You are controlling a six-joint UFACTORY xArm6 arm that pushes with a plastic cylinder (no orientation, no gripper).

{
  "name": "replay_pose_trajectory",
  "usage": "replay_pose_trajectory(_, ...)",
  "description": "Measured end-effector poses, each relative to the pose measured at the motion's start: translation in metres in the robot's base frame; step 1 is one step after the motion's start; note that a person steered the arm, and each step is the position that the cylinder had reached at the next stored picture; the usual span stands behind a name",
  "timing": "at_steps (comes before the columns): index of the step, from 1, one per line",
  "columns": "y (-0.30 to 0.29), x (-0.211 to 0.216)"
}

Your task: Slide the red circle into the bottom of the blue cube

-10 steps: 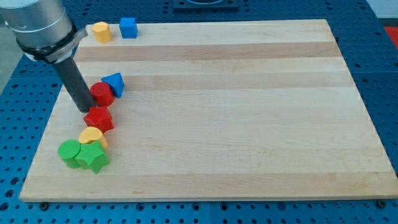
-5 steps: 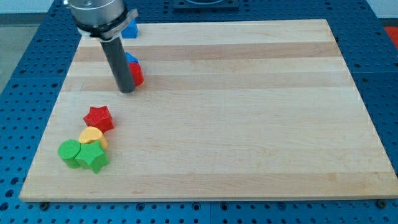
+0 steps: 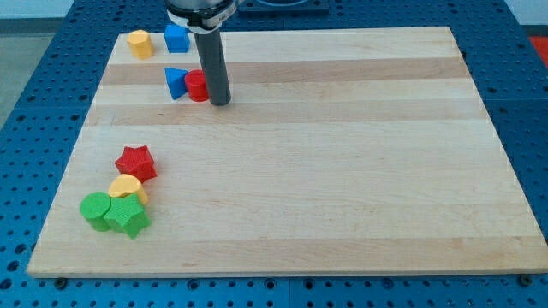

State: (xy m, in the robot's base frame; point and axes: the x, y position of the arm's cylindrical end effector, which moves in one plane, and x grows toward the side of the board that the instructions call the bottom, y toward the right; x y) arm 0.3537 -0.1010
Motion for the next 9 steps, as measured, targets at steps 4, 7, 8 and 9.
replay_pose_trajectory(4, -0.033, -0.009)
replay_pose_trajectory(7, -0.067, -0.013)
replay_pose_trajectory(8, -0.075, -0.018)
replay_pose_trajectory(9, -0.075, -0.025)
